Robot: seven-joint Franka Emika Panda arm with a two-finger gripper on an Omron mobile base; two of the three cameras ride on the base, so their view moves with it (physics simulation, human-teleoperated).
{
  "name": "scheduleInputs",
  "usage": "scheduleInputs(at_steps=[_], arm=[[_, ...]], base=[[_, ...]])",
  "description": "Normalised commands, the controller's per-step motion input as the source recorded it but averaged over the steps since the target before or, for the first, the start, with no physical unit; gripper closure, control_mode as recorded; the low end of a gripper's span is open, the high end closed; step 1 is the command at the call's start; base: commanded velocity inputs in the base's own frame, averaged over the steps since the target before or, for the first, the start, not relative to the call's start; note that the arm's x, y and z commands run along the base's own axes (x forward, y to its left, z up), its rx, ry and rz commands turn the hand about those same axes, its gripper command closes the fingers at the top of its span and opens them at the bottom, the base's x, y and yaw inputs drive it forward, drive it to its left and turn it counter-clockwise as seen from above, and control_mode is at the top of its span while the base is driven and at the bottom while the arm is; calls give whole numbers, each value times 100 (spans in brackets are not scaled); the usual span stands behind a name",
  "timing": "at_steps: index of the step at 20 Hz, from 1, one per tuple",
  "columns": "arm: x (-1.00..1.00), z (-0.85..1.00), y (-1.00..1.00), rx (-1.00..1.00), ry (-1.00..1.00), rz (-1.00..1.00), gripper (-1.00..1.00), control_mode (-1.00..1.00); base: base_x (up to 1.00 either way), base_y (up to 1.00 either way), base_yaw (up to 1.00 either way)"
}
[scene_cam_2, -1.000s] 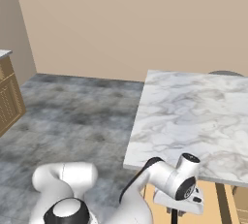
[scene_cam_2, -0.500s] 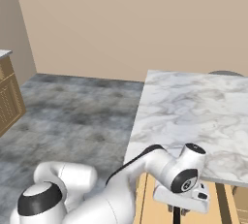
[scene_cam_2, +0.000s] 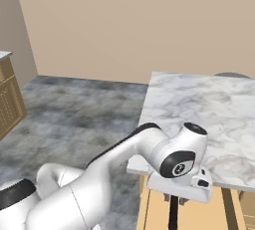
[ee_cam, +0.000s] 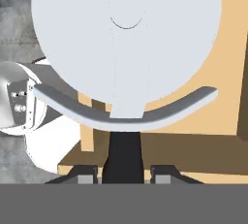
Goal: Take the pizza cutter from the drawer on the right and place it on the dining counter for cutting.
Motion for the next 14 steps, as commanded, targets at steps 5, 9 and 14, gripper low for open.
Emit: scheduleInputs(at_steps=[5, 9, 14], arm=[[-13, 89, 68, -1, -7, -3, 100, -100], [0, 89, 85, -2, -5, -5, 100, -100], [0, 78, 93, -3, -2, -5, 100, -100]], base=[[0, 0, 0], [0, 0, 0], [0, 0, 0]])
